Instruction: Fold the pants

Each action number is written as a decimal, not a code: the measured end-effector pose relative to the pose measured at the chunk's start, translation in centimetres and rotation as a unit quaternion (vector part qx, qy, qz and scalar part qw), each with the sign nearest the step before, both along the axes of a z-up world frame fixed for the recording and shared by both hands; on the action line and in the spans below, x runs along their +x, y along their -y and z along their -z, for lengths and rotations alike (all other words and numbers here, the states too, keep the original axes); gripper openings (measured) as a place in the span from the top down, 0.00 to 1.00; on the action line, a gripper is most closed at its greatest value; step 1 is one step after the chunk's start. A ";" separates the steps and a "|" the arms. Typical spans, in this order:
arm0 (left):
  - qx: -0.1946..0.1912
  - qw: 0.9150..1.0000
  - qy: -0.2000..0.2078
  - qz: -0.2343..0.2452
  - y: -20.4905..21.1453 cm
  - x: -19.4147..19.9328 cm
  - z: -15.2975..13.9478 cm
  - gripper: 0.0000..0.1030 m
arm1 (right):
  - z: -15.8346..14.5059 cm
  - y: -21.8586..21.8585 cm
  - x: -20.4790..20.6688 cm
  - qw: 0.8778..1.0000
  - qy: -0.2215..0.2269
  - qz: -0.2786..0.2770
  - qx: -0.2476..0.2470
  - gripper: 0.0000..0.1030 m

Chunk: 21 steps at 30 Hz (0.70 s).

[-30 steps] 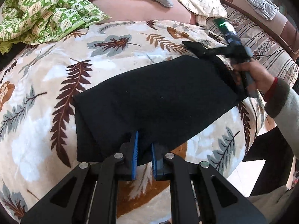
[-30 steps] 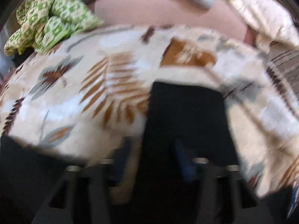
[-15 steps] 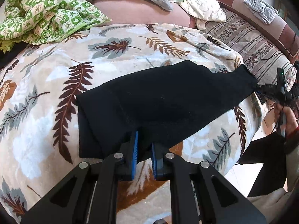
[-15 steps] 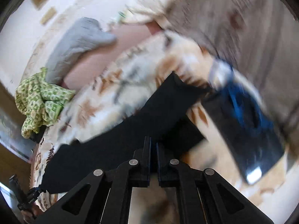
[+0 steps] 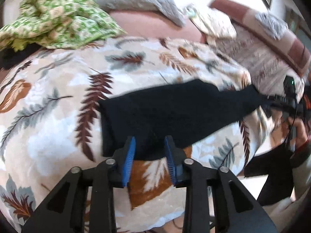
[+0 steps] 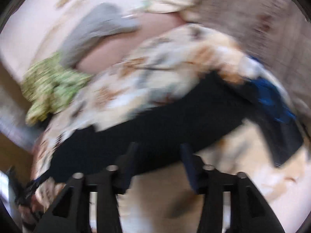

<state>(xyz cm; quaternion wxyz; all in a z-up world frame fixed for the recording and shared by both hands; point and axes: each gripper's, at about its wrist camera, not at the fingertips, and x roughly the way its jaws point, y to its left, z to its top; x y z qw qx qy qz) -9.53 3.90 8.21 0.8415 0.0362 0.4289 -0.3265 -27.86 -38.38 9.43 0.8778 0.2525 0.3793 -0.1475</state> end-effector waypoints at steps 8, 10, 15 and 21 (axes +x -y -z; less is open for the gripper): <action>-0.063 0.996 -0.041 -0.043 -1.4 2.1 -0.1 0.46 | 2.5 -7.3 14.1 0.990 -0.025 -0.137 0.002 0.36; -0.043 0.998 -0.041 -0.036 -0.4 2.2 0.5 0.46 | 4.1 -7.6 16.7 0.988 -0.054 -0.143 0.001 0.36; -0.001 0.998 -0.055 -0.007 2.5 2.6 2.3 0.46 | 7.1 -7.4 18.8 0.985 -0.078 -0.150 0.042 0.74; 0.040 0.997 -0.063 -0.013 3.8 3.4 3.9 0.45 | 5.1 -7.0 18.3 0.992 -0.022 -0.125 -0.009 0.92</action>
